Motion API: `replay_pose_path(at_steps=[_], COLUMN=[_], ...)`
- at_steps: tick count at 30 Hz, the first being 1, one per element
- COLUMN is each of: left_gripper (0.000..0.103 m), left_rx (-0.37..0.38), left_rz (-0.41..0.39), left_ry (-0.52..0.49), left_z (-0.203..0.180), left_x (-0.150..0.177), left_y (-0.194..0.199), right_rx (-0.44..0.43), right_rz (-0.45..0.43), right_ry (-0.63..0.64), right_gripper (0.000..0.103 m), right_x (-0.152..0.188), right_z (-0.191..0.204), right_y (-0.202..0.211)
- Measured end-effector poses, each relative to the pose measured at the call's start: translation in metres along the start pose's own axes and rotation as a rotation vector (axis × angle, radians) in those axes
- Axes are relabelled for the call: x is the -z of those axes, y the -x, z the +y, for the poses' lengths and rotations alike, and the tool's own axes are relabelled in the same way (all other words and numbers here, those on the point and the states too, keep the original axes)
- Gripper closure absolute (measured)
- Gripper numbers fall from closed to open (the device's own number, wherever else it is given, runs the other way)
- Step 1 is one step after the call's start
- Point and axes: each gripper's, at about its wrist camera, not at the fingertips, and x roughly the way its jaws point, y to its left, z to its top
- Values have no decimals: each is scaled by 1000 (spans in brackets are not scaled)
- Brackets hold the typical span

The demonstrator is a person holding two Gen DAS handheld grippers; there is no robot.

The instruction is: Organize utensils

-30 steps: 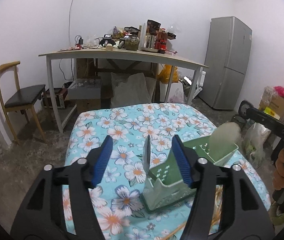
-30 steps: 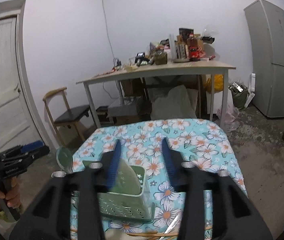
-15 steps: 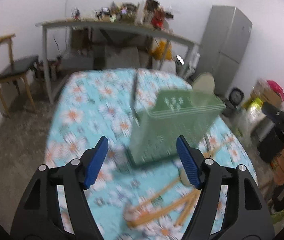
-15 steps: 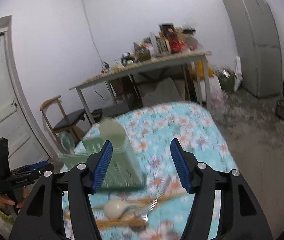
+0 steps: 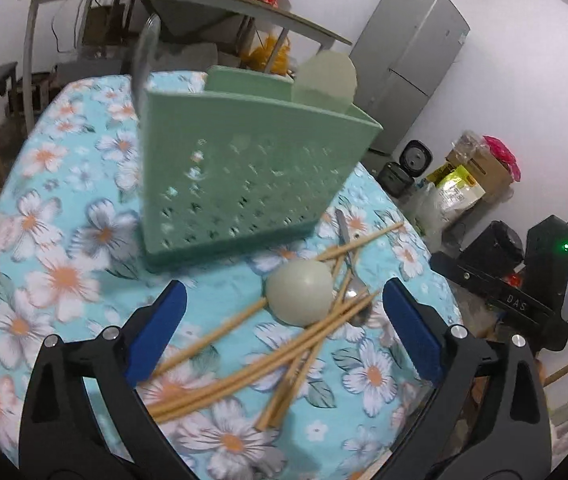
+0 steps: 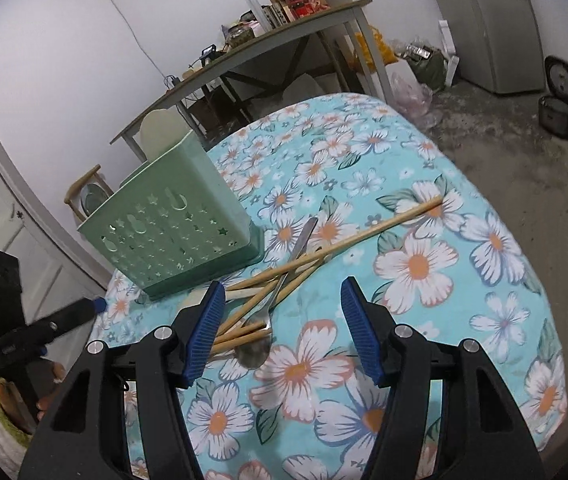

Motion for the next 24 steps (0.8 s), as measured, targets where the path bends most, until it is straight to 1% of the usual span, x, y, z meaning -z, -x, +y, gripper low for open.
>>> replay_pose_path(at_steps=[2, 4, 6, 8, 9, 10, 11, 14, 19, 24], left_gripper=[8, 8, 8, 8, 8, 8, 8, 8, 8, 8], left_rx=[8, -3, -47, -74, -88, -100, -114, -144, -159, -189], left_rz=[11, 22, 28, 29, 29, 29, 30, 34, 27, 21], left_ry=[-24, -56, -102, -134, -149, -160, -174, -204, -212, -229], left_z=[-6, -10, -14, -17, -18, -19, -20, -23, -18, -12], left_x=[2, 3, 4, 6, 6, 7, 7, 10, 11, 15], left_y=[-5, -9, -14, -17, -18, -20, -22, -25, -28, -29], right_rx=[-45, -100, -142, -174, -183, -195, -196, -166, -114, -82], right_rz=[16, 41, 72, 103, 114, 135, 149, 200, 276, 313], right_ry=[-23, -50, -79, -115, -132, -158, -174, -201, -167, -139], right_gripper=[44, 45, 49, 56, 58, 63, 69, 79, 81, 83], right_x=[2, 1, 0, -1, -1, -1, -1, 0, 12, 23], right_z=[-2, -2, -4, -7, -9, -12, -14, -19, -9, -1], right_y=[-3, -10, -19, -28, -32, -40, -46, -64, -78, -73])
